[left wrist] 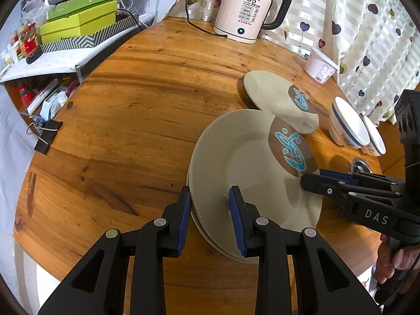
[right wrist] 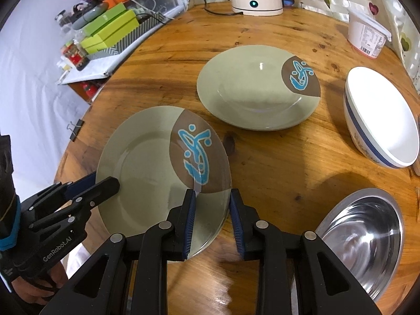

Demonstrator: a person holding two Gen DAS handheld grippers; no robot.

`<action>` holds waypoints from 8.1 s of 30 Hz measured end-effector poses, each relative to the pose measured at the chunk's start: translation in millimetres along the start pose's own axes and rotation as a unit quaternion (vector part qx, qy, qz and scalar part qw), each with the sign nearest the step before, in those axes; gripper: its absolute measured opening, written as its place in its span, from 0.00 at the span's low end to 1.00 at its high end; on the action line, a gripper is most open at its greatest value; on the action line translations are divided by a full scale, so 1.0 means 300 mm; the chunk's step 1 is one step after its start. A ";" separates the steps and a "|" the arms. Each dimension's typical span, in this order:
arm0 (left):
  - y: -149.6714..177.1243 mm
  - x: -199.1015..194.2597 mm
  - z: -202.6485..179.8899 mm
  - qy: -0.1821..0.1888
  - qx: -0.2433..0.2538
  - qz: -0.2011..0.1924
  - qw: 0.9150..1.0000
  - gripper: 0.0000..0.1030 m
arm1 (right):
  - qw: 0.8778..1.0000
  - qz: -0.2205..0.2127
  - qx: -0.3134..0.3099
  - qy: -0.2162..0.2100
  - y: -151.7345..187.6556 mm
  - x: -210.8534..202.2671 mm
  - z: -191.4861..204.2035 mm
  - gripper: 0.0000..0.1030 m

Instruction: Organize plates and bowls

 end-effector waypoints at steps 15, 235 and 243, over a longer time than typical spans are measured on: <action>0.005 -0.007 0.018 0.011 -0.015 -0.004 1.000 0.29 | 1.000 -0.012 0.000 -0.005 0.008 -0.004 -0.006 0.29; 0.013 -0.048 -0.006 0.027 0.024 -0.019 0.999 0.29 | 0.998 -0.061 0.020 0.010 0.087 -0.050 0.033 0.32; 0.008 -0.043 -0.017 0.015 0.030 -0.020 0.999 0.29 | 0.998 -0.063 0.017 0.025 0.084 -0.041 0.034 0.34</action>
Point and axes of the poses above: each gripper's, at about its wrist camera, not at the fingertips, and x roughly the way its jaws point, z to its left, y to its underside, the point moved 5 cm from there along x, roughly the way its jaws point, and after that the axes turned 11 degrees about x, right-handed, at the moved point
